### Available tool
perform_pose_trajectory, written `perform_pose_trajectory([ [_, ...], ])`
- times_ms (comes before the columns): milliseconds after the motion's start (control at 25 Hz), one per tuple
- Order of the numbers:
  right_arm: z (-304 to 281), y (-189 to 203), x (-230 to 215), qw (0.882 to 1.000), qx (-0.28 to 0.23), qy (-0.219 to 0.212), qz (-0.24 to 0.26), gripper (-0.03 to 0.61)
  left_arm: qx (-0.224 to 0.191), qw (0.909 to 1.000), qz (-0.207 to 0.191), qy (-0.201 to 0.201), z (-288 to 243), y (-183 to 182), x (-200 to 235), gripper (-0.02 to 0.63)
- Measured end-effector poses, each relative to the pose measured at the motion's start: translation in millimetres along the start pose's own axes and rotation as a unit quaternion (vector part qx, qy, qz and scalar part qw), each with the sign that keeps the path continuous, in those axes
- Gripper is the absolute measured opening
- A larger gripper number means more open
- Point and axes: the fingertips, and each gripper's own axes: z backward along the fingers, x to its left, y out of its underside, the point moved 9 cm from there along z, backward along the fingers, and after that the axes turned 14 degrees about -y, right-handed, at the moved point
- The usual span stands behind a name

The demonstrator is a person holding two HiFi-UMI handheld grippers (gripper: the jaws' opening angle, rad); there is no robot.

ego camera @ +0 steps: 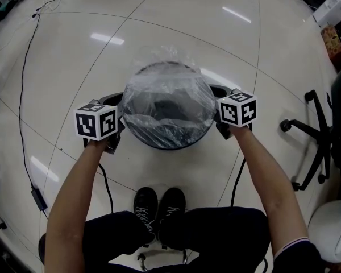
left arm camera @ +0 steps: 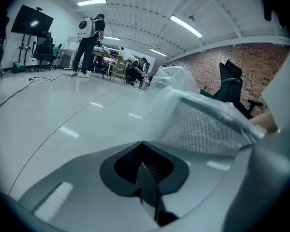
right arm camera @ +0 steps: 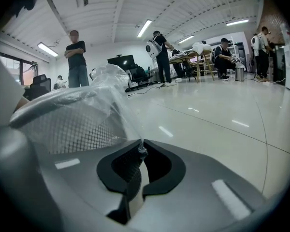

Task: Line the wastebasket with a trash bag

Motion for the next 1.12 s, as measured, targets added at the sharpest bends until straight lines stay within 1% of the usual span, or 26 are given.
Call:
perform_pose_trajectory([
  [120, -3.4, 3.9, -2.6, 1.000, 0.003, -0.007, -0.003, 0.002, 0.008, 1.0000, 0.003, 0.003, -4.3, 4.9, 1.4, 0.012],
  [280, -10.2, 4.7, -4.1, 1.000, 0.008, -0.007, -0.002, 0.002, 0.011, 0.9999, 0.005, -0.008, -10.5, 7.7, -0.5, 0.012],
  [560, -15.5, 16.5, -7.2, 0.999, 0.013, -0.024, -0.018, 0.002, 0.032, 0.9993, 0.019, 0.003, -18.3, 16.1, -1.2, 0.012],
  [720, -18.2, 21.4, -10.9, 0.999, 0.017, -0.026, -0.018, 0.002, 0.039, 0.9990, 0.020, -0.002, -23.4, 22.8, 1.8, 0.012],
  [920, -16.7, 36.7, -18.4, 0.999, 0.019, -0.025, -0.037, 0.002, 0.048, 0.9978, 0.045, -0.012, -25.7, 39.9, 11.7, 0.012],
  [1120, -12.5, 46.3, -24.3, 0.998, 0.019, -0.030, -0.044, 0.002, 0.042, 0.9963, 0.075, 0.000, -28.5, 54.7, 20.8, 0.012],
])
